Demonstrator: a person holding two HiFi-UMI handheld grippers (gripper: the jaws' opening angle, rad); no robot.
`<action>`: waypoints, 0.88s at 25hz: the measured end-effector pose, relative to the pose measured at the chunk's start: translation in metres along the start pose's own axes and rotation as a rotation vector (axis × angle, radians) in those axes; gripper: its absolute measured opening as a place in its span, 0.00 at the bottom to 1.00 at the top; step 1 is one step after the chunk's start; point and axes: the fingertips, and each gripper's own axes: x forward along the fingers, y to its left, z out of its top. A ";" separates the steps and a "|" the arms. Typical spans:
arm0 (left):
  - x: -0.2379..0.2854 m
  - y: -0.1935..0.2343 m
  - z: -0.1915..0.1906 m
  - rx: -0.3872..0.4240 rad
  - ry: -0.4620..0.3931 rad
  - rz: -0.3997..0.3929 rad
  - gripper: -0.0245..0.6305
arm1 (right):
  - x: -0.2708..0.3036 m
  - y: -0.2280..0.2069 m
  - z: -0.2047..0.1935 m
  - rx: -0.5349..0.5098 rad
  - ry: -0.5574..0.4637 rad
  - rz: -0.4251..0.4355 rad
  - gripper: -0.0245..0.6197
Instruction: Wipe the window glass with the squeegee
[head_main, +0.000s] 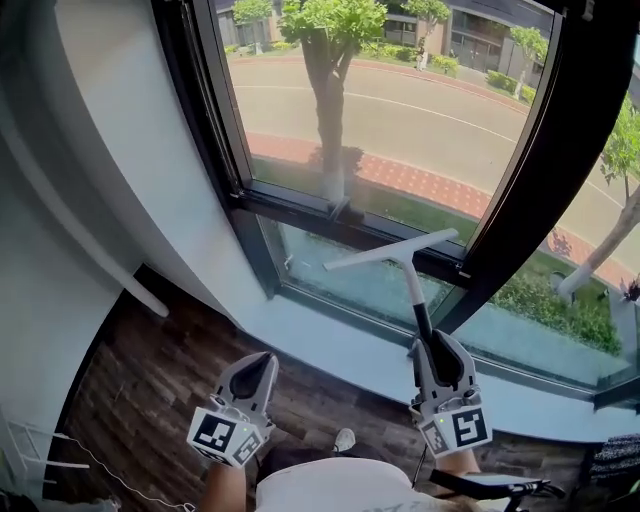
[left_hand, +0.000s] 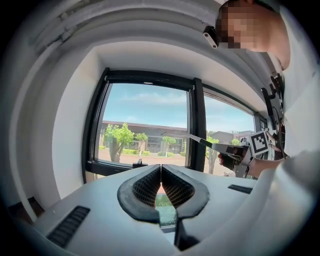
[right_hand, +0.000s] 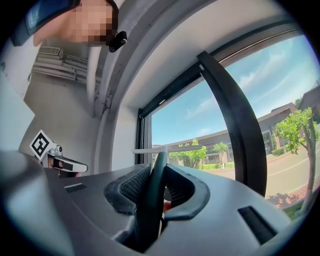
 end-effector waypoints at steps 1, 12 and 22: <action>0.008 0.004 0.000 -0.002 0.003 -0.009 0.07 | 0.004 -0.002 -0.004 0.000 0.009 -0.004 0.19; 0.097 0.059 0.008 -0.015 -0.019 -0.180 0.07 | 0.048 -0.031 -0.014 -0.056 0.027 -0.196 0.19; 0.198 0.156 0.053 0.040 -0.055 -0.440 0.07 | 0.137 -0.021 0.000 -0.126 -0.020 -0.471 0.19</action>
